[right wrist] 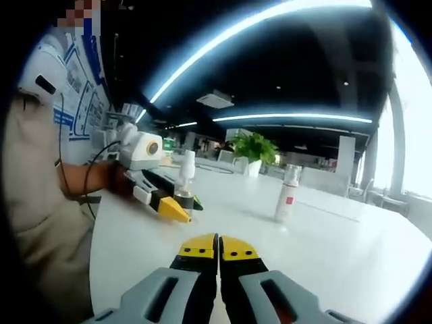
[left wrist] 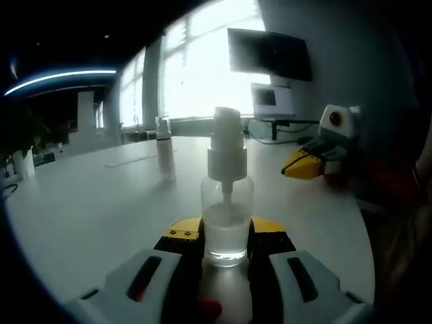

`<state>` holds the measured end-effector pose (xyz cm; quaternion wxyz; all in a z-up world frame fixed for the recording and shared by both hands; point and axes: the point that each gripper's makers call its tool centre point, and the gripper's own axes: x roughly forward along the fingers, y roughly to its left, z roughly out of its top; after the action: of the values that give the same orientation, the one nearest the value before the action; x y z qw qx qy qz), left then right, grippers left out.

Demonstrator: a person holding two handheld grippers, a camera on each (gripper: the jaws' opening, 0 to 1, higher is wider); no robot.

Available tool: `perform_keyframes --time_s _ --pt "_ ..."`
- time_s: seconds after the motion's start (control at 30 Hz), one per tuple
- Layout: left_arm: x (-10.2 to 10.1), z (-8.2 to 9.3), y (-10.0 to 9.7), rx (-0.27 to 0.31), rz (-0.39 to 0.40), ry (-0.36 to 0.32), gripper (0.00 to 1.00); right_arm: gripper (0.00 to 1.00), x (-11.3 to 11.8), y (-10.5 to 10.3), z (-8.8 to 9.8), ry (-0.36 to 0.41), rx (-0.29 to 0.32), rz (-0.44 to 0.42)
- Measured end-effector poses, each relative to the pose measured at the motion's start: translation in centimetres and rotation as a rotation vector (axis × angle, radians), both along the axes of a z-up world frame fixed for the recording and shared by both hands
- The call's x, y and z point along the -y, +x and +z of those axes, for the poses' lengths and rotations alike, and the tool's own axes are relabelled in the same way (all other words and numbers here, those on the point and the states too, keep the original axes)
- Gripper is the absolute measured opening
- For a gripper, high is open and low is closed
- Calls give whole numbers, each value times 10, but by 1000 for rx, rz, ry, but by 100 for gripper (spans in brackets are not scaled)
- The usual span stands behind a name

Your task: Clamp pump bottle remove cover press pump head put on cover

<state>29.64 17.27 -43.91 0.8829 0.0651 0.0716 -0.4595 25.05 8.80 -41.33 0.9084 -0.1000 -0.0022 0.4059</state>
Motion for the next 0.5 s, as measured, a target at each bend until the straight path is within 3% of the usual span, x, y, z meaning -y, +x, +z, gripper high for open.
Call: perform_keyframes --time_s 0.5 --pt "0 0 -1 0 2 1 16 0 -1 1 7 41 4 43"
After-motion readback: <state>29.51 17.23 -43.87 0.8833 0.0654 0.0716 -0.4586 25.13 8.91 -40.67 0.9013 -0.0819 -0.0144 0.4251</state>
